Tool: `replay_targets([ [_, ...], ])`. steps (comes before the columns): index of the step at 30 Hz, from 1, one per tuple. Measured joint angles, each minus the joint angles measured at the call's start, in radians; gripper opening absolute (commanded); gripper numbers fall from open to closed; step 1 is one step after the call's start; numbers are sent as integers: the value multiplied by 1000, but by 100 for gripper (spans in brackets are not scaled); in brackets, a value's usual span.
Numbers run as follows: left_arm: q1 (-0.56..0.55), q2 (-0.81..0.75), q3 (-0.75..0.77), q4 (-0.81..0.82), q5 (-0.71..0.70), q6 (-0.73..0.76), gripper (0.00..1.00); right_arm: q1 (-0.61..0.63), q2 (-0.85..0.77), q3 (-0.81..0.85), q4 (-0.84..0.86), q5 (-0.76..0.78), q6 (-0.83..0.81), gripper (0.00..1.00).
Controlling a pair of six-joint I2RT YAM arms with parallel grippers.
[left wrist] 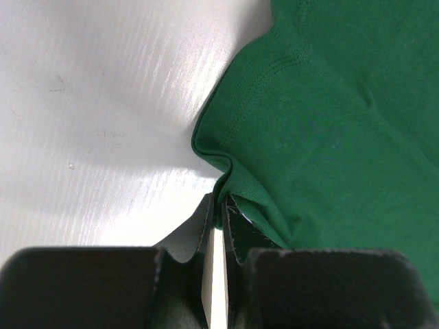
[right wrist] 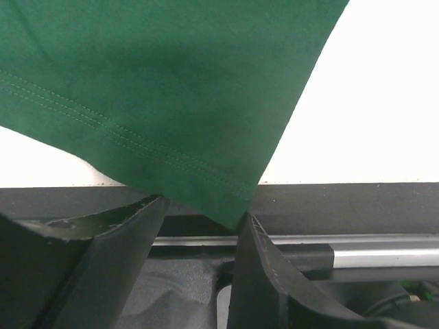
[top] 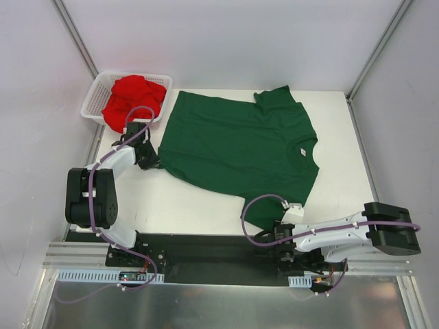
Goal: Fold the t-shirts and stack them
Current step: Grap the side of the flattened tshirt closest away from the robot with both arms
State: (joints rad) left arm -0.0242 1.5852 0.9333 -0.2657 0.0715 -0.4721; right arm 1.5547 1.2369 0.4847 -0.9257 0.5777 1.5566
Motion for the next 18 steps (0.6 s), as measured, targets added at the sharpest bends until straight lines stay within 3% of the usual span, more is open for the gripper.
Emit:
replay_targets([
  [11,0,0,0,0,2,0,0,2,-8,-7,13,21,6,61],
  [18,0,0,0,0,4,0,0,7,-8,-2,-6,23,13,60],
])
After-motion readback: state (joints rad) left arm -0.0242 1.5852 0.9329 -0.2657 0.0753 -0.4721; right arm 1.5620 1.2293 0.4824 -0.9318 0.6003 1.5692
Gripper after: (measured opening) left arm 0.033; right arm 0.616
